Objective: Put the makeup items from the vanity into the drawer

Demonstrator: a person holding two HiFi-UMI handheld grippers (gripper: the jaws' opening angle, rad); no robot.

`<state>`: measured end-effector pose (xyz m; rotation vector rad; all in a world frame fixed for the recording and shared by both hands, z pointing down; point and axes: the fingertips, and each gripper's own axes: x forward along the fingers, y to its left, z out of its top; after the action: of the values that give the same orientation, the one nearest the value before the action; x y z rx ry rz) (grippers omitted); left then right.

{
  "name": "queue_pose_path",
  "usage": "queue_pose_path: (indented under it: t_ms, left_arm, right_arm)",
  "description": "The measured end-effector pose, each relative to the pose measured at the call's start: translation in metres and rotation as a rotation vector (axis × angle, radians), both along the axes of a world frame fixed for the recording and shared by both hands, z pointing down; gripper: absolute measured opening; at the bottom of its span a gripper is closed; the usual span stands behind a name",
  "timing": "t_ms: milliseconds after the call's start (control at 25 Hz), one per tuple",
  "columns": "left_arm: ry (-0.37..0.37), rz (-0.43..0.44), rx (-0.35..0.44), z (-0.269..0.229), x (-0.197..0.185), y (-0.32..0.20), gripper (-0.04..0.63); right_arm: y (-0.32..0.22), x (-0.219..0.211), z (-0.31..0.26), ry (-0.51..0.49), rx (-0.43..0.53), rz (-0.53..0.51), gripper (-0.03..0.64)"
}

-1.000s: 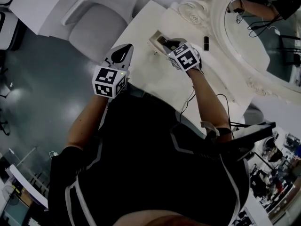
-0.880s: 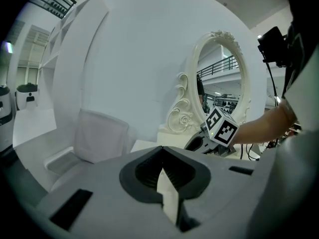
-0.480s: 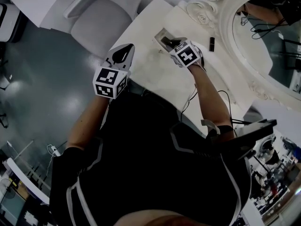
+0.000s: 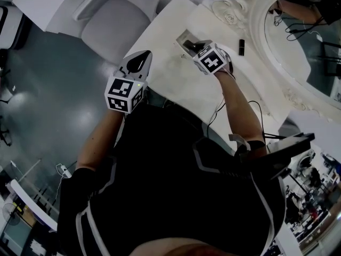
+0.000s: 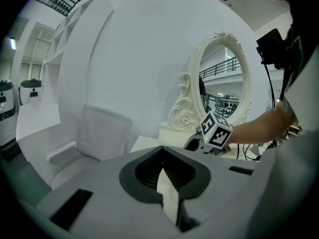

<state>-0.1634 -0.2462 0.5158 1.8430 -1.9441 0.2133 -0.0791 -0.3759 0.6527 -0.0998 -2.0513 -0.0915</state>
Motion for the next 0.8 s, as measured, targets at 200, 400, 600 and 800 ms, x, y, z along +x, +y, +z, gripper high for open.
queue_pose_path:
  t_ms: [200, 400, 600, 800]
  left_arm:
    - [0.013, 0.008, 0.010, -0.004, -0.001, -0.002, 0.003]
    - [0.008, 0.039, 0.017, -0.006, -0.003, -0.003, 0.003]
    - [0.005, 0.076, 0.033, -0.012, -0.003, -0.011, 0.003]
    - [-0.006, 0.115, 0.045, -0.020, -0.001, -0.017, 0.003]
  right_arm:
    - [-0.003, 0.003, 0.000, 0.006, -0.020, 0.025, 0.120]
    - [0.000, 0.005, -0.012, -0.005, -0.014, 0.044, 0.126]
    - [0.000, 0.008, -0.028, -0.030, -0.011, 0.070, 0.127]
    - [0.004, 0.013, -0.054, -0.084, -0.024, 0.099, 0.127]
